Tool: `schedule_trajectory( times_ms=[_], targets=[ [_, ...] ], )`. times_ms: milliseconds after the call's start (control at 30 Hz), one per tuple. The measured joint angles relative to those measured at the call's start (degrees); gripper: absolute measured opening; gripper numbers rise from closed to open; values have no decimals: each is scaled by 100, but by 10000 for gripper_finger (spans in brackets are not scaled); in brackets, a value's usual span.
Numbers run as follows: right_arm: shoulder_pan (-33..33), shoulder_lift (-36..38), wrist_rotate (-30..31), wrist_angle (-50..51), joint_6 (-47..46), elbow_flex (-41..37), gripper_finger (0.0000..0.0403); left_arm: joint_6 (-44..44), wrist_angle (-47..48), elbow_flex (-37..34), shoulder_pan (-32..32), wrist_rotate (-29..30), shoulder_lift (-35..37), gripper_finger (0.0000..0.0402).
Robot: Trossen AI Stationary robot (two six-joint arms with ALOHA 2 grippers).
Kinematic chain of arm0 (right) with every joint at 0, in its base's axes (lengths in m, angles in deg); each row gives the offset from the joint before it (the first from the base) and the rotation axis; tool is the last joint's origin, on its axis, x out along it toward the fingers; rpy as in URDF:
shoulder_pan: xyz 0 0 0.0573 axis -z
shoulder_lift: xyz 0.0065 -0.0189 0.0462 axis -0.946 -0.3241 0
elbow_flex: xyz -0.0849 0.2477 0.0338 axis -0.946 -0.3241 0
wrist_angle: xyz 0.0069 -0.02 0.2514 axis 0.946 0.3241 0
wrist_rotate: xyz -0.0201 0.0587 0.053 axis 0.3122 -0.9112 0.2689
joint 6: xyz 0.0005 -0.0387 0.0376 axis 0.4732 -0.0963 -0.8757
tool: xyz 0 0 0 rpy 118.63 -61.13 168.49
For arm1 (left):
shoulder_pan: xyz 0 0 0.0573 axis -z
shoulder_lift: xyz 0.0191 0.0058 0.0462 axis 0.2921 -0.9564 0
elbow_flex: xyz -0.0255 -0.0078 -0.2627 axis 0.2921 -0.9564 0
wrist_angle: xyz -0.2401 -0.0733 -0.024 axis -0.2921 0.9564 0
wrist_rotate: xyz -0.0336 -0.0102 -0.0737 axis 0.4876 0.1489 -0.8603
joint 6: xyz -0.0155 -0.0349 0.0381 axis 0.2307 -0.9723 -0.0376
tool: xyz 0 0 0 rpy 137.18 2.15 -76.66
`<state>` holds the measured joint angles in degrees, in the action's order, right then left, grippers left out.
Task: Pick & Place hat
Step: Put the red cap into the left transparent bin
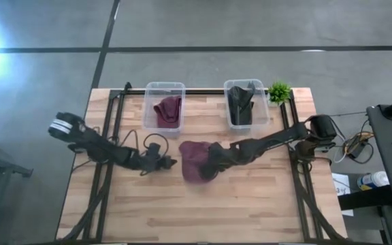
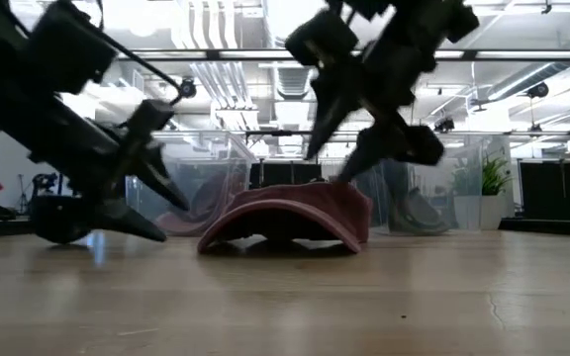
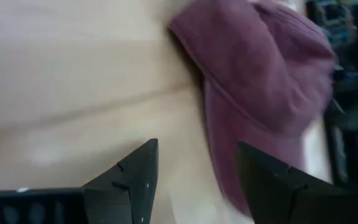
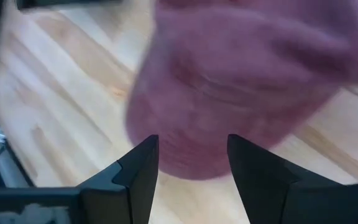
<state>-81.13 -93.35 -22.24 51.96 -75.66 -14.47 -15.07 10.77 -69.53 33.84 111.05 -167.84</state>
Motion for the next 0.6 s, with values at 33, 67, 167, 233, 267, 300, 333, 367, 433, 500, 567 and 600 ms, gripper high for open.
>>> schedule_trajectory(
  times_ms=[33,67,167,233,267,300,333,367,433,500,567,600],
  targets=[
    [2,-17,-53,1,-60,-76,187,37,-66,70,-66,38,-133,202],
    [2,-46,-89,-7,-133,-153,187,80,-88,147,-142,63,-255,202],
    [6,-172,-162,-41,-250,-389,187,381,-207,371,-343,79,-569,202],
    [19,-191,-269,-93,-273,-526,187,673,-240,547,-448,60,-752,202],
    [21,-190,-297,-173,-278,-591,187,812,-242,648,-509,24,-841,202],
    [24,-181,-322,-299,-303,-646,187,938,-252,743,-562,-36,-926,202],
    [24,-180,-351,-356,-338,-687,187,1046,-262,834,-616,-76,-1019,202],
    [26,-180,-375,-333,-340,-716,187,1142,-287,937,-671,-108,-1116,202],
    [24,-180,-410,-323,-321,-725,187,1294,-306,1094,-769,-222,-1281,202],
    [17,-170,-414,-340,-295,-725,187,1447,-373,1227,-854,-340,-1414,202],
    [15,-169,-418,-342,-268,-735,187,1599,-531,1289,-897,-434,-1498,202],
    [17,-169,-427,-341,-229,-738,187,1709,-689,1299,-900,-466,-1525,202]
  ],
)
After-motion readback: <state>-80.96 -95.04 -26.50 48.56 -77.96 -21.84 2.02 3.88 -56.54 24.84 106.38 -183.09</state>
